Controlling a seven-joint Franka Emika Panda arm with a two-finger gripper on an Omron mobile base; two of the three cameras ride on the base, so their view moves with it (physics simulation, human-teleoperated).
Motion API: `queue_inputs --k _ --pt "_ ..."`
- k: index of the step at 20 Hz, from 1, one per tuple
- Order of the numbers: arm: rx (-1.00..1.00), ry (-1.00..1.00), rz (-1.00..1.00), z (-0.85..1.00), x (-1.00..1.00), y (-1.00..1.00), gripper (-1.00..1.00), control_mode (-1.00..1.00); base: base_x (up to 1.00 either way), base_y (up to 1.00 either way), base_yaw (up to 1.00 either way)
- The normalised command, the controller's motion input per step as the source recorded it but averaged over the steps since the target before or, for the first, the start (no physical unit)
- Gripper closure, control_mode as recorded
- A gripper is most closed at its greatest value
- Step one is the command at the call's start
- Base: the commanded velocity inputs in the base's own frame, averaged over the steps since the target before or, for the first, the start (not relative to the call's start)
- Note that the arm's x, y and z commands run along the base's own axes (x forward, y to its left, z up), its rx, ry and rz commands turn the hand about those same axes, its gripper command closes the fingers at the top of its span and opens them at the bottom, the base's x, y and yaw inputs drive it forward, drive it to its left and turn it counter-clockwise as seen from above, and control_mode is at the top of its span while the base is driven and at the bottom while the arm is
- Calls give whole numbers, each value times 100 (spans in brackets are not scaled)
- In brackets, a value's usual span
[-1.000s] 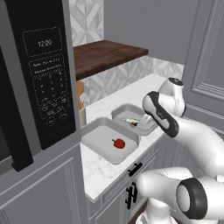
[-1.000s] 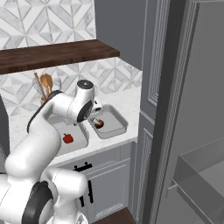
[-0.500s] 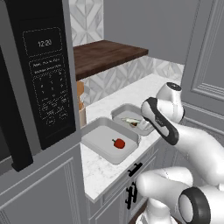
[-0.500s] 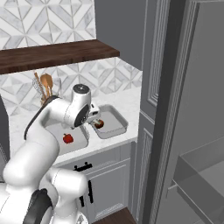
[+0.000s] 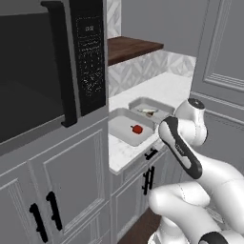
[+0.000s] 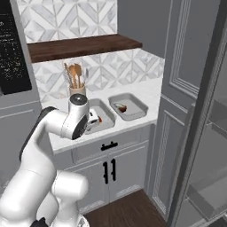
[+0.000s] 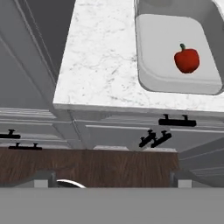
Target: Place one bell pepper and one fish in each tupperware on the nearby counter, to pack two identical lunches.
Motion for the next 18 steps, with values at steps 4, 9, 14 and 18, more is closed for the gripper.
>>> queue_inputs --k 4,9,14,18 --pt "0 0 0 0 0 0 -100 100 -100 65 -18" --pt "0 0 0 0 0 0 -100 100 -93 -1 -55" --pt "0 0 0 0 0 0 -100 100 -65 -8 -68" --pt "0 0 0 0 0 0 -100 100 -55 -35 -63"
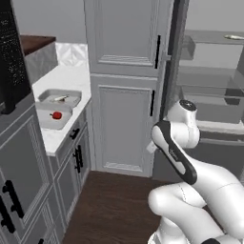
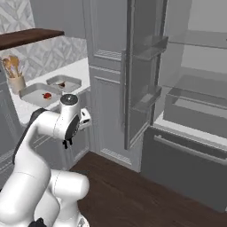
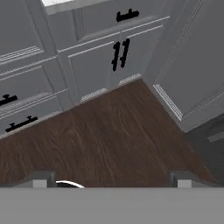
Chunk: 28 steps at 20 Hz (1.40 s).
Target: Place one bell pepper and one fish in each tupperware on the nearby counter, to pack two identical lunches.
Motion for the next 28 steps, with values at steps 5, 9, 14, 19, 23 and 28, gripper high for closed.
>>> queue_inputs --k 5,9,14,19,23,28 --pt "0 0 0 0 0 0 -100 100 -14 -88 -45" --pt "0 0 0 0 0 0 -100 100 21 -95 -25" --pt "0 0 0 0 0 0 -100 100 50 -53 -17" --pt "0 0 0 0 0 0 -100 100 74 2 -7" --pt "0 0 0 0 0 0 -100 100 82 8 -12" --pt "0 0 0 0 0 0 -100 100 64 28 -16"
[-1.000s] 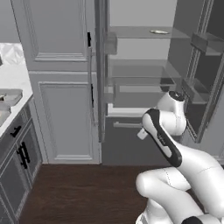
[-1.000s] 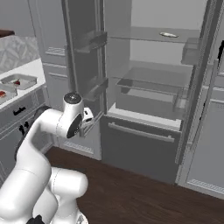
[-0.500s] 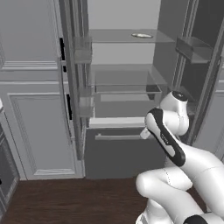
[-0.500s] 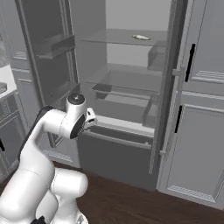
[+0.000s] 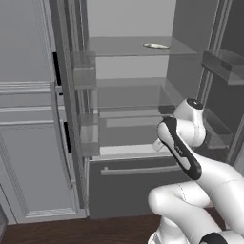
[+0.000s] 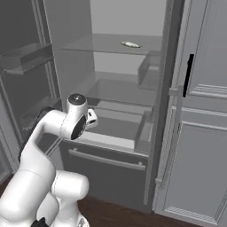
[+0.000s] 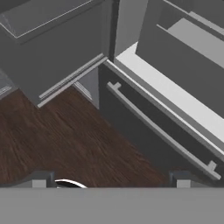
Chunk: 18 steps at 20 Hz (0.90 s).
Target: Place one bell pepper and one fish in each tupperware on the nearby counter, to pack two identical lunches.
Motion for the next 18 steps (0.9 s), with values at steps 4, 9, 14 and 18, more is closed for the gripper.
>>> queue_inputs --k 4,9,14,18 --pt "0 0 0 0 0 0 -100 100 60 27 -15" --pt "0 0 0 0 0 0 -100 100 65 4 -11" --pt "0 0 0 0 0 0 -100 100 59 0 -10" --pt "0 0 0 0 0 0 -100 100 56 0 -10"
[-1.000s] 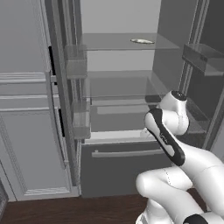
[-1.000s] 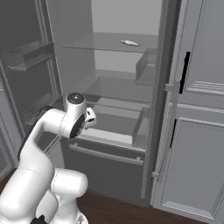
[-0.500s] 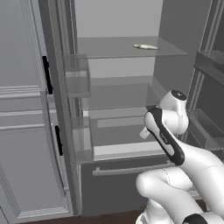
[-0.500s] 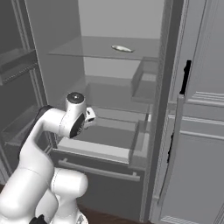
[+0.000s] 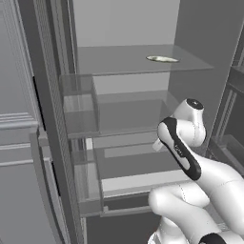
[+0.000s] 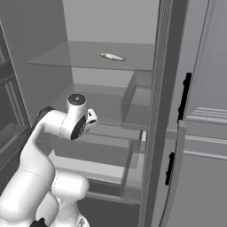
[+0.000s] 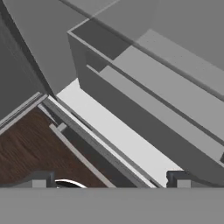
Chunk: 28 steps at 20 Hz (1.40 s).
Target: Place one bell pepper and one fish in each tupperware on the nearby counter, to pack two identical lunches.
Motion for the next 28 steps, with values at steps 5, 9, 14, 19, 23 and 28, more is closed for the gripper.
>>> queue_inputs --k 5,9,14,19,23,28 --pt "0 0 0 0 0 0 -100 100 26 0 -9" --pt "0 -11 -1 99 15 0 -100 -100 0 0 0" --pt "0 -9 -1 100 41 0 -100 -100 0 0 0" --pt "0 -18 -8 73 46 0 -100 -100 0 0 0" --pt "0 -25 -12 61 39 0 -100 -100 0 0 0" --pt "0 -25 -15 62 26 -2 -100 -100 0 0 0"
